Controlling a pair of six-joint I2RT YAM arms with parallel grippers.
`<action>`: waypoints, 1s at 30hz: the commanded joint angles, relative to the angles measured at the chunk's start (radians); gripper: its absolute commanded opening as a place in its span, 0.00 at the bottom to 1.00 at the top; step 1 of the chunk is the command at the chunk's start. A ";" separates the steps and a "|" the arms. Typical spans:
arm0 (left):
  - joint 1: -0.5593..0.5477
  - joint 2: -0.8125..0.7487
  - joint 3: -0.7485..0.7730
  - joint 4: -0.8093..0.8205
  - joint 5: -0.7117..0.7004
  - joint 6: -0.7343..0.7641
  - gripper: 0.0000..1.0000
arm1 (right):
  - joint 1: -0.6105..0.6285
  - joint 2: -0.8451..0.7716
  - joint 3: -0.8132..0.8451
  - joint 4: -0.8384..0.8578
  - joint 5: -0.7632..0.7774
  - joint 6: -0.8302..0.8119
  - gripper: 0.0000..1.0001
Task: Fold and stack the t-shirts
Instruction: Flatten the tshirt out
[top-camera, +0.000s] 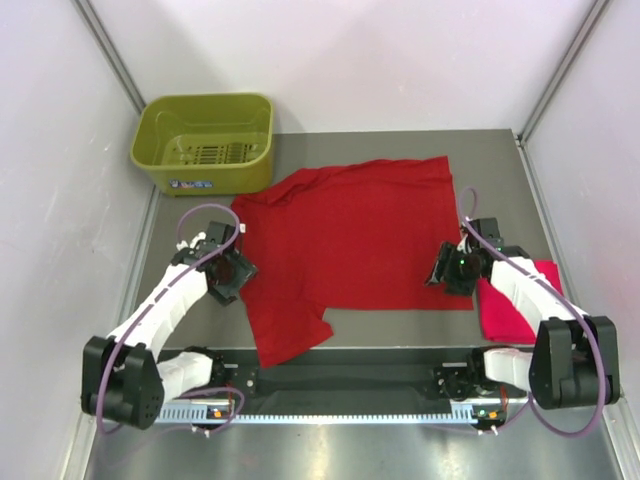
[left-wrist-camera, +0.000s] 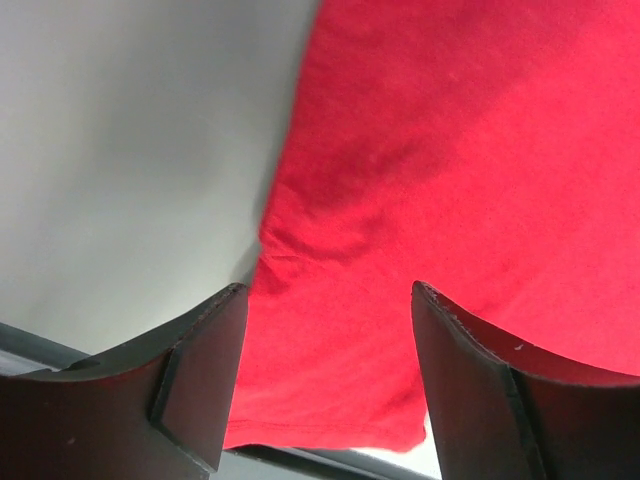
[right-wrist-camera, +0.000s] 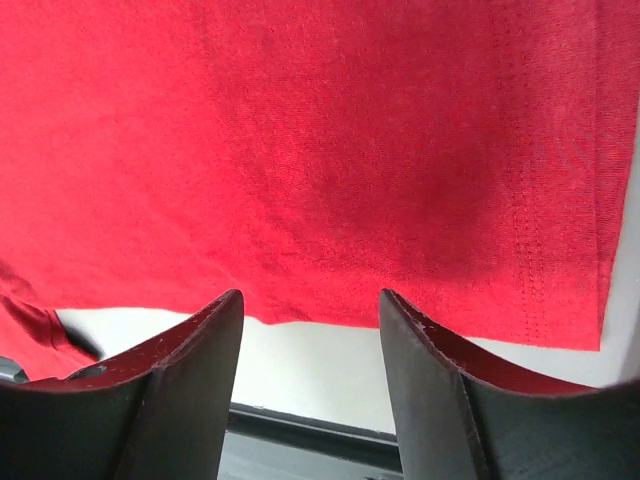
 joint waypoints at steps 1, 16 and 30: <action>0.034 0.053 -0.009 0.040 0.003 -0.026 0.71 | -0.012 0.018 0.002 0.029 -0.041 -0.022 0.57; 0.157 0.286 -0.001 0.300 0.089 0.085 0.07 | -0.163 0.051 0.025 0.023 -0.110 -0.045 0.57; 0.211 0.608 0.421 0.232 0.078 0.234 0.00 | -0.206 0.114 0.094 -0.023 -0.086 -0.053 0.57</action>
